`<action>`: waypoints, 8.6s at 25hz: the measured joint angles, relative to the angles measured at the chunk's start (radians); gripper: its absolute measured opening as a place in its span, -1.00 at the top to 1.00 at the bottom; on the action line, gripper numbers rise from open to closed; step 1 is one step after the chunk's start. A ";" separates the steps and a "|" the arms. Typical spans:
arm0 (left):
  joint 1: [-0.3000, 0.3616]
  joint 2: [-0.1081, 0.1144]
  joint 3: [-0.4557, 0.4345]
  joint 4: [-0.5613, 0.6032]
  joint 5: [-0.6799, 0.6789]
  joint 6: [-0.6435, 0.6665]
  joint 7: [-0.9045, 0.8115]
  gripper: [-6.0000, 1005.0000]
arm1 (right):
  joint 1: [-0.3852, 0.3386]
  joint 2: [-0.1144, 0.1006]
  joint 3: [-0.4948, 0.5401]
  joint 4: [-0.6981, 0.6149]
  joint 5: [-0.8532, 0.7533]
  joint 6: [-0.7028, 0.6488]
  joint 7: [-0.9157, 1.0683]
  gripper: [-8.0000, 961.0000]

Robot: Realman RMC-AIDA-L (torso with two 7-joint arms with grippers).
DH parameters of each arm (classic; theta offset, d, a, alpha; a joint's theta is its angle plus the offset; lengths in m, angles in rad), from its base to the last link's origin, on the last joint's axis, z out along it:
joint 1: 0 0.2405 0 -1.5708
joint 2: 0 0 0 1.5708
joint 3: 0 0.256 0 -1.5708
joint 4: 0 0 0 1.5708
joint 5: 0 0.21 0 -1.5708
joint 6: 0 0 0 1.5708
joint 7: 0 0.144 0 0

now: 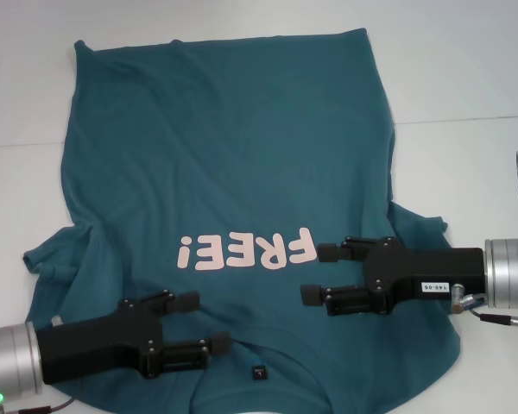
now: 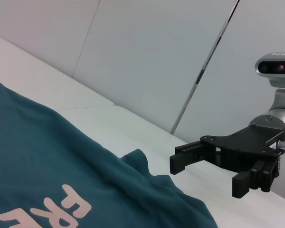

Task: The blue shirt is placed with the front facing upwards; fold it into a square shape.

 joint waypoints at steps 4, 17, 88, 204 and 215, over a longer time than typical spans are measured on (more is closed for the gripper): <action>0.000 0.001 0.000 0.000 0.000 0.000 0.000 -0.86 | 0.000 0.000 0.000 0.000 0.001 0.000 0.000 -0.93; 0.000 0.002 -0.002 0.003 0.000 -0.001 -0.001 -0.86 | 0.003 -0.002 0.000 -0.001 0.003 0.002 0.000 -0.93; 0.012 0.025 -0.189 0.095 0.151 -0.416 -0.328 -0.82 | 0.001 0.000 0.031 0.008 0.017 0.032 0.008 -0.93; -0.035 0.045 -0.188 0.279 0.112 -0.233 -0.706 0.95 | 0.003 0.008 0.043 0.022 0.045 0.039 0.004 -0.93; -0.066 0.017 -0.187 0.186 0.082 -0.239 -0.644 0.94 | 0.001 0.008 0.043 0.022 0.045 0.040 0.005 -0.93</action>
